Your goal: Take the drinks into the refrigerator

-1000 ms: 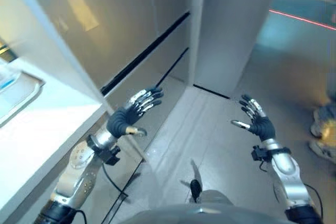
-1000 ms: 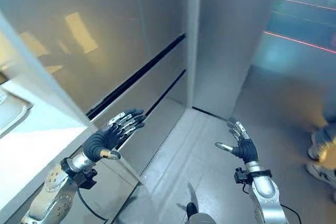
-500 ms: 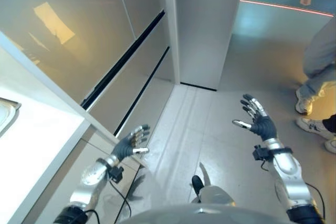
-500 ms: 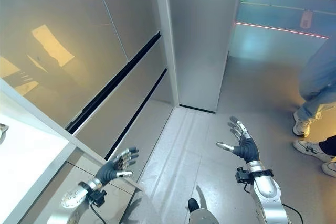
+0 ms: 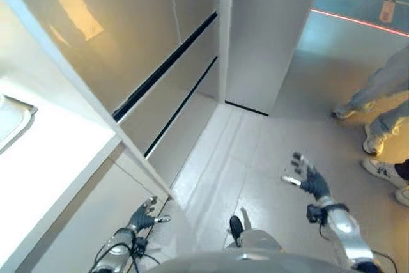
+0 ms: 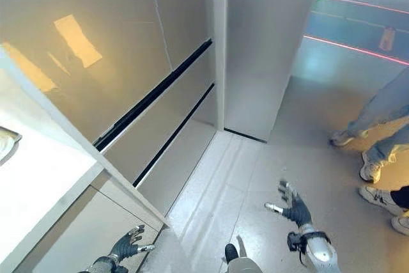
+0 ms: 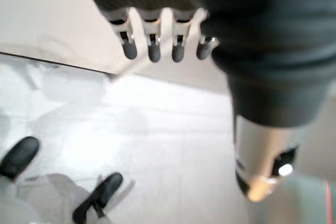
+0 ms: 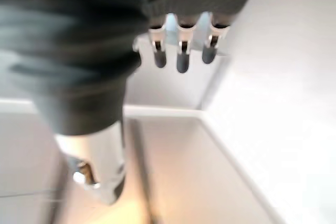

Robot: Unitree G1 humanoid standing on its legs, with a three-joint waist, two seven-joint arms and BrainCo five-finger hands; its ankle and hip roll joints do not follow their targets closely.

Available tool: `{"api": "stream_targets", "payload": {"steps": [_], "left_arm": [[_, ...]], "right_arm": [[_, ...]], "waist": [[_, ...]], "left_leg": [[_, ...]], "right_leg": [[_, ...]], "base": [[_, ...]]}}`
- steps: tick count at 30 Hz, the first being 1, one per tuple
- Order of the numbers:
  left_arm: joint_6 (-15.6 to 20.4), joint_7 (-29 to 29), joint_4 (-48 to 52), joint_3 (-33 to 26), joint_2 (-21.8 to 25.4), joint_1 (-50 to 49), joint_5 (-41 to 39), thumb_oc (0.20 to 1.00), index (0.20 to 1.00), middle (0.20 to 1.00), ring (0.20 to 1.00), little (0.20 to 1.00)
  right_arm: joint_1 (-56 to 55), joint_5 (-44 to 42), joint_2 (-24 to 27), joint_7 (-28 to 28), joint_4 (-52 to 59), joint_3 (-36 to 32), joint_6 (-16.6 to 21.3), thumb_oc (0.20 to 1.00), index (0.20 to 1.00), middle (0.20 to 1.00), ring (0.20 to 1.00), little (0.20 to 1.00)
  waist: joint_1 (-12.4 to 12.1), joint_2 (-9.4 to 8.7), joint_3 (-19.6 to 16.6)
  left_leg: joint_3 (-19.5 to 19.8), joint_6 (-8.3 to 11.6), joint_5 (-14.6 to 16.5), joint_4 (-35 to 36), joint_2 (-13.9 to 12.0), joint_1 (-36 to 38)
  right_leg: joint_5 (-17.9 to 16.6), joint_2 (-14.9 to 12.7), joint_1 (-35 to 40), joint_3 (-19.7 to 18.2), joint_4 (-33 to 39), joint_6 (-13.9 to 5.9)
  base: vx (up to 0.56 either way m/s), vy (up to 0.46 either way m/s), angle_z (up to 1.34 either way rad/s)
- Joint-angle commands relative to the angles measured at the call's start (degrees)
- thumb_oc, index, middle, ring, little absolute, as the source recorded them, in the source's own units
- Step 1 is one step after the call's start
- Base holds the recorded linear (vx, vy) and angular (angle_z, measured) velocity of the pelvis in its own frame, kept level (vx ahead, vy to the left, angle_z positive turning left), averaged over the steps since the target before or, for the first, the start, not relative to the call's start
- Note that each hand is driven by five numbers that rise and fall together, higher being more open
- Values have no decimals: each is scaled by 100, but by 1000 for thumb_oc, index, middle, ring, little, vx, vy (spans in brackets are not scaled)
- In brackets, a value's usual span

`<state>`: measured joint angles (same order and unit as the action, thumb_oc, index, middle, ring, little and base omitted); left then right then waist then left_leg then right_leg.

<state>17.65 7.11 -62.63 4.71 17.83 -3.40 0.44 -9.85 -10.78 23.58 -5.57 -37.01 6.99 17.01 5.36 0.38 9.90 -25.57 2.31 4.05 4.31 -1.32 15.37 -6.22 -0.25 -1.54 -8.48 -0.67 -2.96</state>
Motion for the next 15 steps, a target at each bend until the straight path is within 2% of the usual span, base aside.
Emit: {"api": "stream_targets", "payload": {"steps": [1, 4, 7, 10, 15], "left_arm": [[-95, -266, -267, -343, 85, 100, -156, 1000, 1000, 1000, 1000, 1000], [-156, -251, -384, -390, 69, 77, -218, 1000, 1000, 1000, 1000, 1000], [-286, -258, -749, -464, 70, 89, -132, 1000, 1000, 1000, 1000, 1000], [-349, -306, -899, -496, 55, 108, -80, 1000, 1000, 1000, 1000, 1000], [-433, -317, -942, -556, -45, 138, -366, 1000, 1000, 1000, 1000, 1000]], "right_arm": [[381, 313, -117, -73, -649, 357, -91, 1000, 1000, 1000, 1000, 1000], [507, 284, -299, -67, -1363, 455, -194, 1000, 1000, 1000, 1000, 1000], [715, 623, -567, -126, -2579, 642, -495, 1000, 1000, 1000, 1000, 1000], [832, 754, -683, -96, -2970, 684, -587, 1000, 1000, 1000, 1000, 1000], [886, 255, -963, -73, -3504, 398, -749, 1000, 1000, 1000, 1000, 1000]], "waist": [[-269, -216, -47], [-318, -240, -45], [-461, -263, -73], [-524, -269, -87], [-671, -306, -88]], "left_leg": [[583, -387, 556, -774, 216, -529], [676, -391, 539, -751, 222, -523], [825, -391, 498, -677, 232, -486], [924, -391, 459, -609, 237, -459], [1279, -377, 329, -441, 237, -458]], "right_leg": [[256, -318, -137, 22, -529, -623], [271, -351, -92, 118, -521, -608], [305, -395, 11, 304, -485, -581], [333, -413, 80, 415, -458, -566], [397, -498, 234, 740, -399, -512]], "base": [[-22, -28, 27], [2, -13, 24], [15, -13, 31], [23, -13, 22], [-5, -19, 41]]}}
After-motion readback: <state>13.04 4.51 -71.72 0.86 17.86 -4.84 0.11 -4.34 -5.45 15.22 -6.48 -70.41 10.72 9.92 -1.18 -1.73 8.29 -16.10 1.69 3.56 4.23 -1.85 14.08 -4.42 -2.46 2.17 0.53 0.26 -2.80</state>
